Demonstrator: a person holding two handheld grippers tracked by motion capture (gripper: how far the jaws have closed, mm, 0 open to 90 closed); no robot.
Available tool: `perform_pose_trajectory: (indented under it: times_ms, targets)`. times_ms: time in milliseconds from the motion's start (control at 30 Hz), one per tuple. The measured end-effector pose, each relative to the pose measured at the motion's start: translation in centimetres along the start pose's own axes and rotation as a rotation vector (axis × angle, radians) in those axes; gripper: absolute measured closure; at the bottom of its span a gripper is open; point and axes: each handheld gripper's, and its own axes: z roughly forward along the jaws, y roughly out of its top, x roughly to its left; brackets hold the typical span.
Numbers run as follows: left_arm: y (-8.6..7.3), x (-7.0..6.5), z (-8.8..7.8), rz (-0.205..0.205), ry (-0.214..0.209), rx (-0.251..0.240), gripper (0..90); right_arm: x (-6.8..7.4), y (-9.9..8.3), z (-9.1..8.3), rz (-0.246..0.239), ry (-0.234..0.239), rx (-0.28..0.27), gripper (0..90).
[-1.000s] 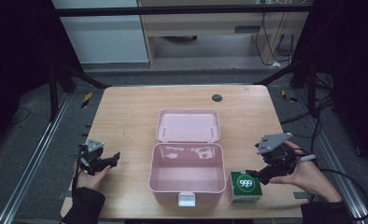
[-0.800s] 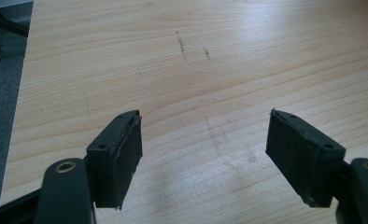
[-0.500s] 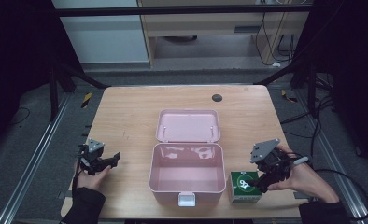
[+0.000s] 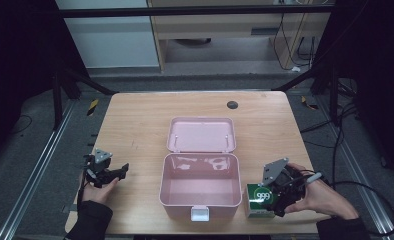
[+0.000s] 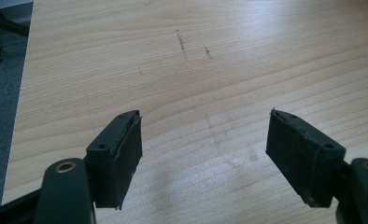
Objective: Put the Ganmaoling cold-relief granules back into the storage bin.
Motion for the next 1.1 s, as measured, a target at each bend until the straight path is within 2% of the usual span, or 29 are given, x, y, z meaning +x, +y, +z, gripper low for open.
perform_pose_trajectory:
  times_ms: [700, 1100]
  targets:
    - [0.0, 0.0, 0.0, 0.006, 0.006, 0.002, 26.1, 0.3, 0.2, 2.9, -0.042, 0.040, 0.075, 4.2]
    - [0.0, 0.0, 0.1, 0.011, 0.007, 0.006, 26.1, 0.1, -0.2, 5.0, -0.048, 0.087, 0.132, 5.9]
